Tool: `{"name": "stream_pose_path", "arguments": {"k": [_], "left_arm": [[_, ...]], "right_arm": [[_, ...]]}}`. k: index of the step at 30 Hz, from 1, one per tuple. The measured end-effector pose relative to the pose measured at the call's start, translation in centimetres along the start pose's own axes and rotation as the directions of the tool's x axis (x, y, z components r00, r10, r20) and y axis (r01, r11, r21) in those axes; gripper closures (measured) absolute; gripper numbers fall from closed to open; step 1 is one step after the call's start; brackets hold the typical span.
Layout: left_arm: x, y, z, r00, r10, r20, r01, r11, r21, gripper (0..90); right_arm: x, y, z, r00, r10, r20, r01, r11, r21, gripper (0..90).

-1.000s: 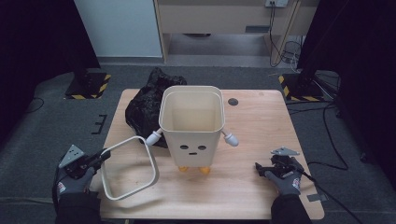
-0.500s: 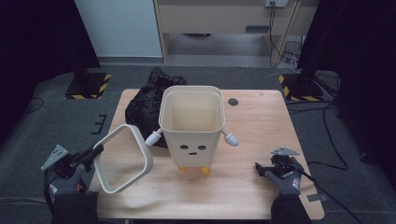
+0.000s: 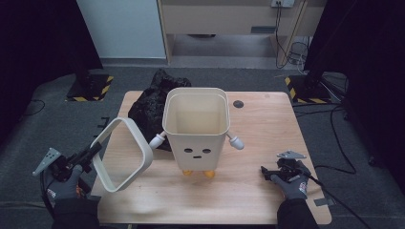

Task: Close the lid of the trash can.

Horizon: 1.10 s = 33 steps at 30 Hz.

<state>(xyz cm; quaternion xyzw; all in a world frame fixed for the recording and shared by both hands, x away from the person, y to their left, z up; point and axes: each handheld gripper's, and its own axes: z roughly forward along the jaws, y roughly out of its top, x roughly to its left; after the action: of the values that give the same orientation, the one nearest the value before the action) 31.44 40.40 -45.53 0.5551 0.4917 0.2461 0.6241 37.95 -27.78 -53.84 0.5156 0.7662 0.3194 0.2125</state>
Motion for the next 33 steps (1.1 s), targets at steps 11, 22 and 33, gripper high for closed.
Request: {"name": "stream_pose_path", "arguments": {"k": [11,22,33], "left_arm": [[-2.0,1.6,0.1,0.9999,-0.005,0.012,0.005,0.9982,-0.059,76.3],[-3.7,3.6,0.3,0.9984,-0.015,0.055,0.022,0.9929,-0.117,76.1],[-5.4,5.4,2.1,0.9952,0.000,0.097,0.016,0.9873,-0.158,75.8]], "right_arm": [[0.0,0.0,0.0,1.0000,0.004,-0.004,-0.004,1.000,0.001,1.7],[0.0,0.0,0.0,1.0000,0.002,-0.003,-0.002,1.000,0.001,1.6],[0.0,0.0,0.0,1.0000,0.002,-0.003,-0.002,1.000,0.001,1.6]]}}
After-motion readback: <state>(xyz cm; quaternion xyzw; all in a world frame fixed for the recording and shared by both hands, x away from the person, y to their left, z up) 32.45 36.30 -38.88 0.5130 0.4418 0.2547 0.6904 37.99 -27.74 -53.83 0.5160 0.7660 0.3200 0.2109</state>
